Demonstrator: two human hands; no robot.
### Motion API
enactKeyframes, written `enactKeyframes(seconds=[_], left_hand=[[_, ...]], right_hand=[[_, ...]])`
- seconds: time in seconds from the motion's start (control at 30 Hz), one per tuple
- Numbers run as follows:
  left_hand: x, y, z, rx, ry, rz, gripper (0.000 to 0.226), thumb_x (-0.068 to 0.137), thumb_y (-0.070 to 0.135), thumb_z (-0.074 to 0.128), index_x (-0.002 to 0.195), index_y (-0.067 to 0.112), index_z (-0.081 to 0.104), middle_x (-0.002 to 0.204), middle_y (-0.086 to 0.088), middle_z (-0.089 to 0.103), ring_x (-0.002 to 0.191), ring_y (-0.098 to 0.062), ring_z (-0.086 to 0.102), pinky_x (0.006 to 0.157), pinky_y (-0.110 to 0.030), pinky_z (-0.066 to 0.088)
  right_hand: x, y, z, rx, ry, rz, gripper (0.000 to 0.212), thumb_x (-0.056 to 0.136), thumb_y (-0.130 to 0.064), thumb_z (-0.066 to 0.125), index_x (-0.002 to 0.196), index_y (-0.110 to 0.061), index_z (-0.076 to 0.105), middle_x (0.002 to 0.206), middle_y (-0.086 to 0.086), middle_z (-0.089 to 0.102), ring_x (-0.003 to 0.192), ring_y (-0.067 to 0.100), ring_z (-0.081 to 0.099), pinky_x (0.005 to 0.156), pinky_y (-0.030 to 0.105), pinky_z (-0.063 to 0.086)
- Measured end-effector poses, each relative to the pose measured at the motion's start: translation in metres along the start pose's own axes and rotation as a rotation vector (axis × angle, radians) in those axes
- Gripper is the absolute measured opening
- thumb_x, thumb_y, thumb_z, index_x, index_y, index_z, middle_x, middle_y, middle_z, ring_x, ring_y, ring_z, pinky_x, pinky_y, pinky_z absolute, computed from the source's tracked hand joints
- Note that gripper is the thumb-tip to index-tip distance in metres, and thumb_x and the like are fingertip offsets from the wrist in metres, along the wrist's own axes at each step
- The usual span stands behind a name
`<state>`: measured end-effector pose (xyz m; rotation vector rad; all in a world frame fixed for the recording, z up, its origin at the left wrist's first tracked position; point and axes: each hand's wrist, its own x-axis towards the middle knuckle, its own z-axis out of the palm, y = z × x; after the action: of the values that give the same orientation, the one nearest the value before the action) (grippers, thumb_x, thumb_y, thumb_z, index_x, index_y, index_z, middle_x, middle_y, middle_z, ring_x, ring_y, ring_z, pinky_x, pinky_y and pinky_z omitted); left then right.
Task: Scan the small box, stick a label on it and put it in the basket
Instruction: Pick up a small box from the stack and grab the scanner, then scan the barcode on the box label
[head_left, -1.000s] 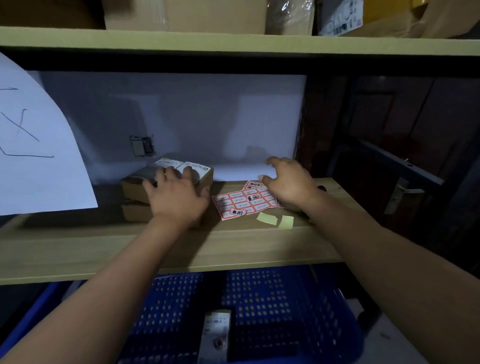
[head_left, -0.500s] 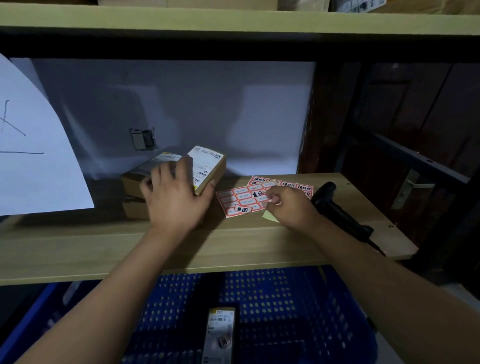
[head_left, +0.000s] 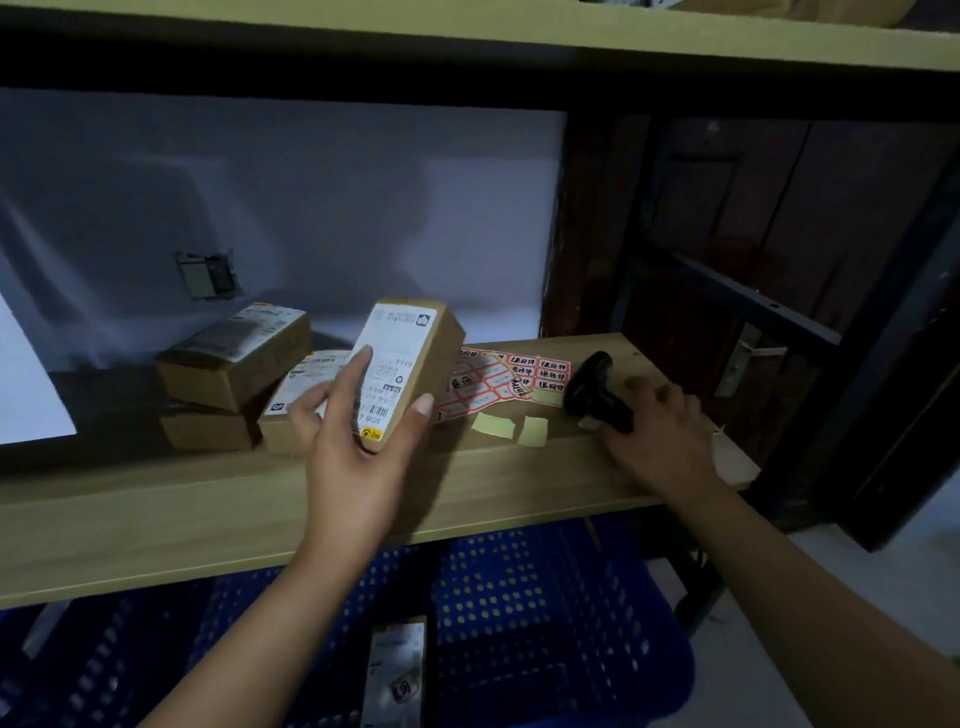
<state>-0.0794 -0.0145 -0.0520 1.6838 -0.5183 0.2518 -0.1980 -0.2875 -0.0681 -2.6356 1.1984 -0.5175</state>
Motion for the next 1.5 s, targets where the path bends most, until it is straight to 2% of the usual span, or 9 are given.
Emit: enactKeyframes(seconds=[0.17, 0.3, 0.53, 0.6, 0.8, 0.93, 1.07, 1.27, 1.5], left_hand=[[0.004, -0.019, 0.007, -0.436, -0.048, -0.359, 0.065, 0.080, 0.065, 0.076, 0.141, 0.046, 0.066, 0.155, 0.006, 0.053, 0.147, -0.011, 0.048, 0.126, -0.044, 0.032], [0.006, -0.018, 0.009, -0.698, 0.040, -0.461, 0.056, 0.091, 0.032, 0.068, 0.147, 0.038, 0.063, 0.155, 0.002, 0.061, 0.146, -0.024, 0.054, 0.125, -0.056, 0.034], [0.007, -0.008, 0.015, -0.774, -0.027, -0.579, 0.035, 0.088, 0.000, 0.076, 0.123, -0.002, 0.075, 0.102, -0.008, 0.086, 0.086, -0.016, 0.080, 0.103, -0.044, 0.056], [0.009, -0.005, 0.019, -0.790, -0.065, -0.592, 0.046, 0.086, 0.001, 0.079, 0.130, -0.004, 0.069, 0.111, -0.013, 0.084, 0.095, -0.020, 0.080, 0.106, -0.044, 0.056], [0.013, -0.011, 0.033, -0.670, -0.066, -0.529, 0.075, 0.074, 0.019, 0.090, 0.140, 0.005, 0.056, 0.123, -0.012, 0.081, 0.120, -0.033, 0.074, 0.113, -0.053, 0.051], [0.015, -0.012, 0.033, -0.703, -0.080, -0.511, 0.054, 0.096, 0.005, 0.070, 0.146, 0.010, 0.049, 0.134, -0.019, 0.073, 0.124, -0.039, 0.069, 0.111, -0.058, 0.051], [0.018, -0.001, 0.013, -0.599, -0.149, -0.450, 0.069, 0.067, 0.023, 0.089, 0.125, 0.026, 0.051, 0.133, -0.015, 0.066, 0.115, -0.034, 0.070, 0.105, -0.056, 0.055], [0.041, 0.032, -0.040, -0.294, -0.352, -0.205, 0.055, 0.080, -0.001, 0.087, 0.132, 0.009, 0.070, 0.098, 0.004, 0.081, 0.087, -0.003, 0.077, 0.077, -0.018, 0.059], [0.067, 0.062, -0.043, -0.276, -0.327, -0.125, 0.057, 0.077, 0.028, 0.093, 0.130, 0.021, 0.073, 0.126, -0.008, 0.076, 0.109, -0.015, 0.078, 0.087, -0.026, 0.061]], right_hand=[[0.007, -0.003, 0.006, -0.008, -0.063, -0.026, 0.060, 0.093, -0.050, 0.060, 0.145, -0.020, 0.051, 0.132, 0.016, 0.065, 0.120, 0.038, 0.063, 0.096, 0.045, 0.050], [0.011, -0.010, -0.005, 0.021, -0.077, -0.078, 0.055, 0.088, -0.039, 0.065, 0.140, -0.022, 0.057, 0.117, 0.012, 0.075, 0.106, 0.032, 0.071, 0.083, 0.038, 0.058], [-0.017, -0.037, -0.047, 0.482, 0.055, -0.094, 0.020, 0.095, -0.032, 0.067, 0.109, -0.018, 0.069, 0.089, 0.001, 0.074, 0.081, 0.014, 0.070, 0.068, 0.032, 0.051], [-0.030, -0.045, -0.064, 0.717, 0.050, -0.076, 0.007, 0.098, -0.023, 0.064, 0.103, -0.019, 0.068, 0.073, -0.010, 0.067, 0.063, -0.004, 0.064, 0.056, 0.022, 0.046], [-0.073, -0.073, -0.099, 1.311, -0.229, -0.005, 0.041, 0.099, -0.038, 0.067, 0.106, 0.002, 0.064, 0.067, 0.005, 0.060, 0.055, 0.018, 0.055, 0.052, 0.034, 0.046], [-0.093, -0.090, -0.110, 1.336, -0.318, -0.104, 0.033, 0.099, -0.038, 0.065, 0.104, -0.006, 0.066, 0.066, 0.005, 0.061, 0.051, 0.020, 0.055, 0.059, 0.042, 0.048], [-0.095, -0.089, -0.109, 1.280, -0.254, -0.184, 0.028, 0.100, -0.034, 0.065, 0.077, -0.018, 0.061, 0.067, 0.014, 0.054, 0.049, 0.024, 0.047, 0.056, 0.042, 0.044], [-0.083, -0.089, -0.095, 1.174, 0.027, -0.213, 0.046, 0.079, -0.038, 0.087, 0.118, -0.026, 0.066, 0.096, -0.008, 0.078, 0.086, 0.013, 0.074, 0.077, 0.037, 0.057], [-0.083, -0.109, -0.081, 1.149, -0.413, -0.341, 0.043, 0.080, -0.007, 0.087, 0.118, -0.020, 0.071, 0.100, -0.008, 0.086, 0.093, 0.009, 0.082, 0.075, 0.022, 0.060]])
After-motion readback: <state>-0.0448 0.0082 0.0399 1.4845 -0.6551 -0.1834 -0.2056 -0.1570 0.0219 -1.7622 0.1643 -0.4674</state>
